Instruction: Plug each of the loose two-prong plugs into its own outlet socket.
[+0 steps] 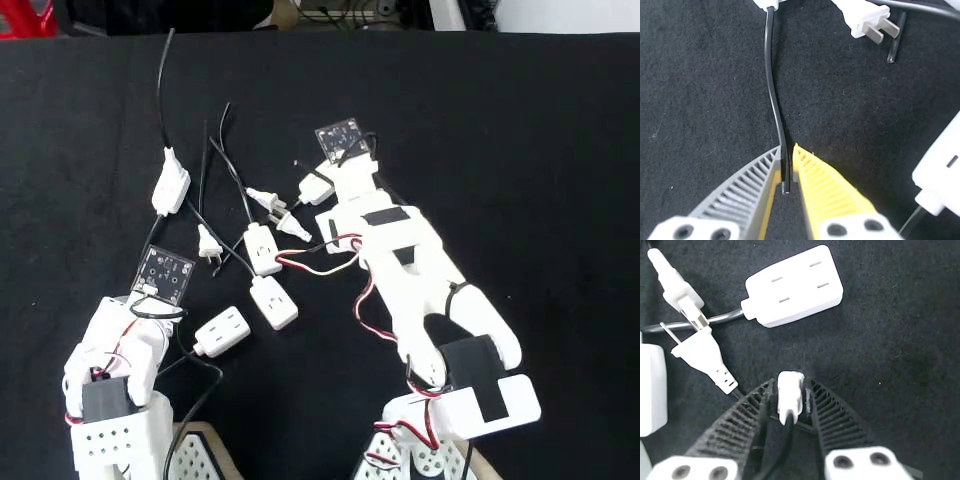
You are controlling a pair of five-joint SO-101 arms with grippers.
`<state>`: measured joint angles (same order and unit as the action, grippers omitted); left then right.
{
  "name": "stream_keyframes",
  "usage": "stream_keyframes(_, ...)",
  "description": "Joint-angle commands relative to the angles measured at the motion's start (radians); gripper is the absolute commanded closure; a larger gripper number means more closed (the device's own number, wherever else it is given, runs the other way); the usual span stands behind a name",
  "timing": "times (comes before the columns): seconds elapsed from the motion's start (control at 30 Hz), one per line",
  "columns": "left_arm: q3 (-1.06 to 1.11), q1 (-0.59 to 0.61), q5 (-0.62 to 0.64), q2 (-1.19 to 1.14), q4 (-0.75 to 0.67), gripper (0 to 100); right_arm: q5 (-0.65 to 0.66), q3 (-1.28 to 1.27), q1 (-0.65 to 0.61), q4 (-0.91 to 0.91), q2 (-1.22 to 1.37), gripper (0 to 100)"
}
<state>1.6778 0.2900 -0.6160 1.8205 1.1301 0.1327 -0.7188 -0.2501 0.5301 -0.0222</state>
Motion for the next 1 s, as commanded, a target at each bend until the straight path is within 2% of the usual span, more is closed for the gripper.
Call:
stream_keyframes(0.0,0.021,0.007,-0.003,0.005,-0.018,95,-0.002,0.048,0.005,0.003,-0.004,91.0)
stream_keyframes(0.8,0.021,0.005,-0.005,0.005,-0.014,95,0.003,0.076,0.035,0.006,0.051,91.1)
stream_keyframes(0.97,0.021,0.005,-0.005,0.005,-0.014,95,0.005,0.077,0.035,0.008,0.045,98.5)
